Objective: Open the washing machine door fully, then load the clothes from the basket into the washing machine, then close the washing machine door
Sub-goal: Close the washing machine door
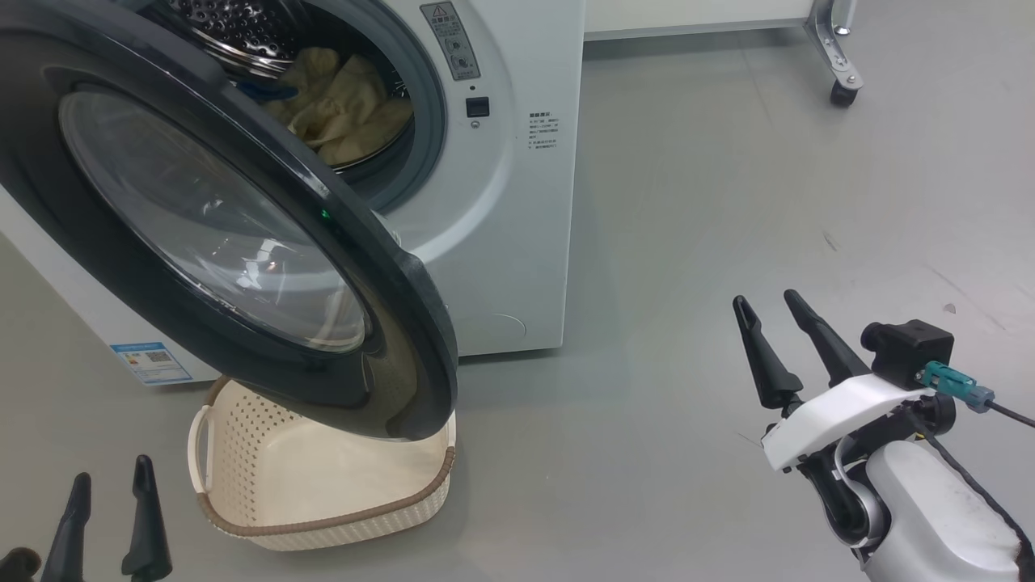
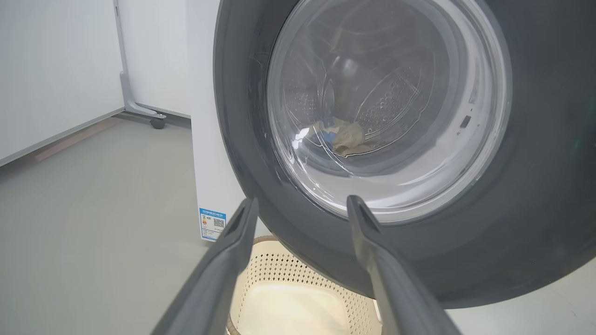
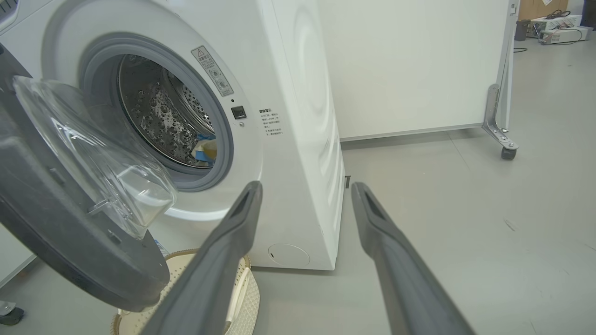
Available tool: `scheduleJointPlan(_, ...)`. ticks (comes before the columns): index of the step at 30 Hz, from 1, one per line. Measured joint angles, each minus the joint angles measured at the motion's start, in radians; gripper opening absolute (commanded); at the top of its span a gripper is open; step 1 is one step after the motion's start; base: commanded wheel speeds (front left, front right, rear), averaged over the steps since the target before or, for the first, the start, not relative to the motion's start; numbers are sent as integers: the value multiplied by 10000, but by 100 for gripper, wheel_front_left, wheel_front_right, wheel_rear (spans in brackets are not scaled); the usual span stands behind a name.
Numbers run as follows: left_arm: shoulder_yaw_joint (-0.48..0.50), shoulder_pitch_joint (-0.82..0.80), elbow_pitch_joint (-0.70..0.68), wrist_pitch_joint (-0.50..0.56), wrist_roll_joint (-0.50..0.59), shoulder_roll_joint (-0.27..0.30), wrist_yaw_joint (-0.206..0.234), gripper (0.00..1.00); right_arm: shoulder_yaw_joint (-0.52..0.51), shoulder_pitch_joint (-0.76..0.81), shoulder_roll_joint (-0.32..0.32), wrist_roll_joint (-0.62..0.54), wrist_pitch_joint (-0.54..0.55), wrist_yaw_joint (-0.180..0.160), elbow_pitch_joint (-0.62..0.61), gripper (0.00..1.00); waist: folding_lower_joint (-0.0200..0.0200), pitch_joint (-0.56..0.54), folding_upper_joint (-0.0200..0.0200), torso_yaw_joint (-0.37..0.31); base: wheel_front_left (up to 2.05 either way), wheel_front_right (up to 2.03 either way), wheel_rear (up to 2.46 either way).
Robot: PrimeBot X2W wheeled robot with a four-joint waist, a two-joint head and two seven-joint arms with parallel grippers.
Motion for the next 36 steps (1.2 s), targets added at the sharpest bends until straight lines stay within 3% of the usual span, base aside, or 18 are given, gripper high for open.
scheduleJointPlan(5, -228, -220, 105, -48, 0, -15, 0, 100, -190, 0, -58, 0, 0, 0, -46, 100, 0, -21, 0, 209, 0, 0, 0)
scheduleJointPlan(6, -270, -233, 128, -48, 0, -19, 0, 100, -194, 0, -56, 0, 0, 0, -54, 92, 0, -27, 0, 263, 0, 0, 0)
scheduleJointPlan(8, -343, -240, 186, -50, 0, -40, 0, 100, -217, 0, -63, 0, 0, 0, -86, 53, 0, -39, 0, 386, 0, 0, 0)
scheduleJointPlan(10, -360, -244, 224, -50, -2, -82, 0, 100, -219, 0, -88, 0, -2, 0, -128, 33, 0, -50, 0, 523, 0, 0, 0)
scheduleJointPlan(12, -362, -251, 265, -52, -4, -96, 0, 100, -219, -1, -104, 0, -2, 0, -171, 0, 0, -60, 0, 672, 0, 0, 0)
scheduleJointPlan(27, -408, -386, 527, -127, -44, -105, 0, 100, -71, -738, -44, -150, -2, 0, -1369, 0, 0, -121, 0, 1820, 0, 0, 0)
scheduleJointPlan(36, -439, -395, 573, -136, -50, -105, 0, 100, 673, -1115, -35, -186, -2, 0, -2082, 0, 0, -170, 0, 2332, 0, 0, 0)
